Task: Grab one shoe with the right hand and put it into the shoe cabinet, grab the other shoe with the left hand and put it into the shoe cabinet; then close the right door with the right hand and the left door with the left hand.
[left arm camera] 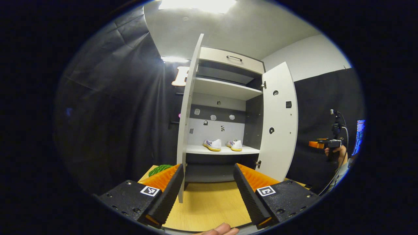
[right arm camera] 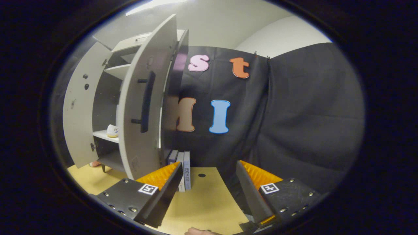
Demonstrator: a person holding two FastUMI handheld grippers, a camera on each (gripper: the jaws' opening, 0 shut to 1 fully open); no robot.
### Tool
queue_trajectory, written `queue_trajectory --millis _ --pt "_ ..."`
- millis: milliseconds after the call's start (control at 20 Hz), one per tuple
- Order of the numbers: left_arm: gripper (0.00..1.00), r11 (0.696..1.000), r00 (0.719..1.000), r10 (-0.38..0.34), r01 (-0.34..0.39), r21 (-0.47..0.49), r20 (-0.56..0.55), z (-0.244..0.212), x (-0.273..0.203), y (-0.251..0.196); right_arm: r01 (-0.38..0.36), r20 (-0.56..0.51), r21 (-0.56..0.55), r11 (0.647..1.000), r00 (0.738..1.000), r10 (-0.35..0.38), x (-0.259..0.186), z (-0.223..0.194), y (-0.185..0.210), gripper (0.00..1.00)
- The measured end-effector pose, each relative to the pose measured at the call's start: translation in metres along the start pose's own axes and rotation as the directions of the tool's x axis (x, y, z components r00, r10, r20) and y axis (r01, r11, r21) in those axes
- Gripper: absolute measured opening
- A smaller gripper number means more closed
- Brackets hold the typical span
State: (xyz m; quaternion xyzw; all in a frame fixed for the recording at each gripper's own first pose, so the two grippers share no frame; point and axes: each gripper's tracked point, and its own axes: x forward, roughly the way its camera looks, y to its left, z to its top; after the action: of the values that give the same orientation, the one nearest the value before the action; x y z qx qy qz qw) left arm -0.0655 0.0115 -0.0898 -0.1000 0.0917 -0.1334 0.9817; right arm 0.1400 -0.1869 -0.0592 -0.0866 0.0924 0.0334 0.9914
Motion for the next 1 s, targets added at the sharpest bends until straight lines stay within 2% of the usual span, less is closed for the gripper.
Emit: queue_trajectory --millis 50,150,250,350,650,800,850,900,950,1000 --pt "0.9 1.0 1.0 0.002 -0.002 -0.001 -0.003 0.001 -0.002 0.002 -0.004 0.012 0.003 1.0 1.0 0.004 0.01 0.006 -0.001 0.99" --pt "0.93 1.0 1.0 0.018 -0.018 0.004 -0.005 0.0 -0.002 0.012 -0.003 0.032 0.029 1.0 0.999 0.002 0.028 0.021 -0.004 0.98" --pt "0.93 1.0 1.0 0.028 -0.028 0.009 -0.009 -0.001 -0.004 0.016 -0.04 0.034 0.079 0.996 0.999 0.038 0.041 0.034 0.009 0.98" --pt "0.93 0.999 0.999 0.033 -0.033 0.0 -0.001 0.0 -0.006 0.018 -0.073 0.051 0.082 0.994 0.996 0.069 0.049 0.05 0.021 0.98" --pt "0.93 0.999 0.999 0.05 -0.05 0.006 0.014 -0.004 -0.007 0.022 -0.097 0.053 0.091 0.991 0.994 0.092 0.057 0.076 0.056 0.98" --pt "0.93 0.999 0.999 0.052 -0.052 0.012 0.01 -0.01 -0.008 0.022 -0.184 0.031 0.086 0.979 0.983 0.181 0.051 0.076 0.098 0.99" --pt "0.96 0.999 0.999 0.052 -0.052 0.009 0.011 -0.011 -0.008 0.022 -0.151 0.025 0.05 0.987 0.988 0.15 0.054 0.075 0.102 0.98" --pt "0.93 0.999 0.999 0.051 -0.052 0.003 0.013 -0.012 -0.008 0.021 -0.125 0.038 0.015 0.992 0.992 0.124 0.049 0.081 0.1 0.89" --pt "0.95 0.998 0.998 0.057 -0.057 0.001 0.01 -0.015 -0.009 0.02 -0.097 0.039 -0.016 0.995 0.994 0.098 0.046 0.082 0.099 0.91" --pt "0.93 0.998 0.998 0.061 -0.061 0.004 0.004 -0.018 -0.008 0.022 -0.078 0.042 -0.028 0.997 0.996 0.079 0.043 0.084 0.102 0.91"
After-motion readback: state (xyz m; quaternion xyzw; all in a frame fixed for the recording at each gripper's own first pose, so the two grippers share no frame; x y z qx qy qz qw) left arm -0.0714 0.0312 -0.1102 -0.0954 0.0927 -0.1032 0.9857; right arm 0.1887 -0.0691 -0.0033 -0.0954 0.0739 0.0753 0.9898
